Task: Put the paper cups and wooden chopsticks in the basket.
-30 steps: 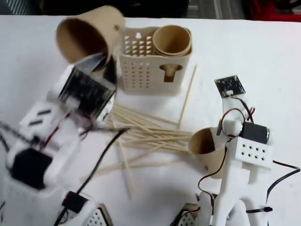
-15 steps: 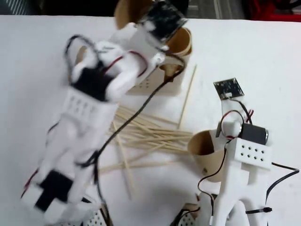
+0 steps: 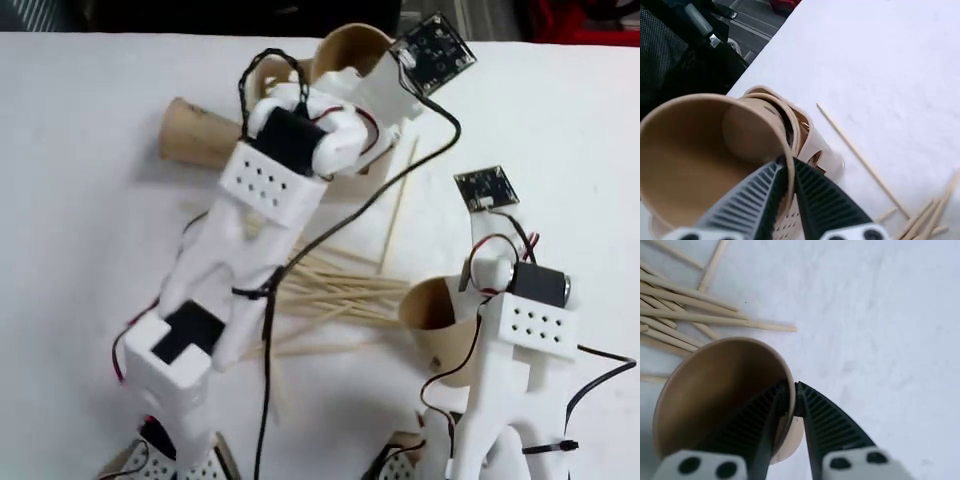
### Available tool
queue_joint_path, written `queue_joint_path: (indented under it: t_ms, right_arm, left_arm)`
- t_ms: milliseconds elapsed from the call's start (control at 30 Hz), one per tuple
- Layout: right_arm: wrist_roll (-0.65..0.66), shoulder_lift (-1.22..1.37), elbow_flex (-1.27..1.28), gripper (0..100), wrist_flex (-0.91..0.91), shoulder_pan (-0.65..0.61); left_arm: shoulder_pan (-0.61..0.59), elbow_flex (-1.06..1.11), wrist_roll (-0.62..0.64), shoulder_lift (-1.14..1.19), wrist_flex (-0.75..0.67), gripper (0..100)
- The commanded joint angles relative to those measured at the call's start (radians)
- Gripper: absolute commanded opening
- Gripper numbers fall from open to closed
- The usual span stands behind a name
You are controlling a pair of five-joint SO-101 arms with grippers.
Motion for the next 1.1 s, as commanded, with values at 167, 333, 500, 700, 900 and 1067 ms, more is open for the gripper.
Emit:
queue_joint_path:
  t_ms: [167, 333, 500, 700, 900, 1067]
  right_arm:
    - [-0.008, -0.016, -0.005, 1.8, -0.004, 0.012]
    - [-0.008, -0.022, -0.006, 1.8, -0.004, 0.01]
    - [-0.011, -0.024, -0.038, 1.8, -0.004, 0.005]
    - [-0.072, -0.024, -0.146, 1.8, 0.007, 0.008]
    - [-0.072, -0.024, -0.308, 1.8, 0.104, 0.004]
    - [-0.072, -0.024, -0.465, 1.8, 0.168, 0.002]
  left_arm:
    - [-0.033, -0.153, 0.176, -0.007, 0.06, 26]
    - [-0.091, -0.25, 0.19, -0.007, 0.064, 25]
    - [-0.116, -0.431, 0.193, -0.007, 0.172, 25]
    - [-0.116, -0.634, 0.187, -0.007, 0.361, 25]
    - [-0.203, -0.683, 0.21, -0.008, 0.391, 22]
    - [-0.265, -0.681, 0.209, -0.013, 0.391, 20]
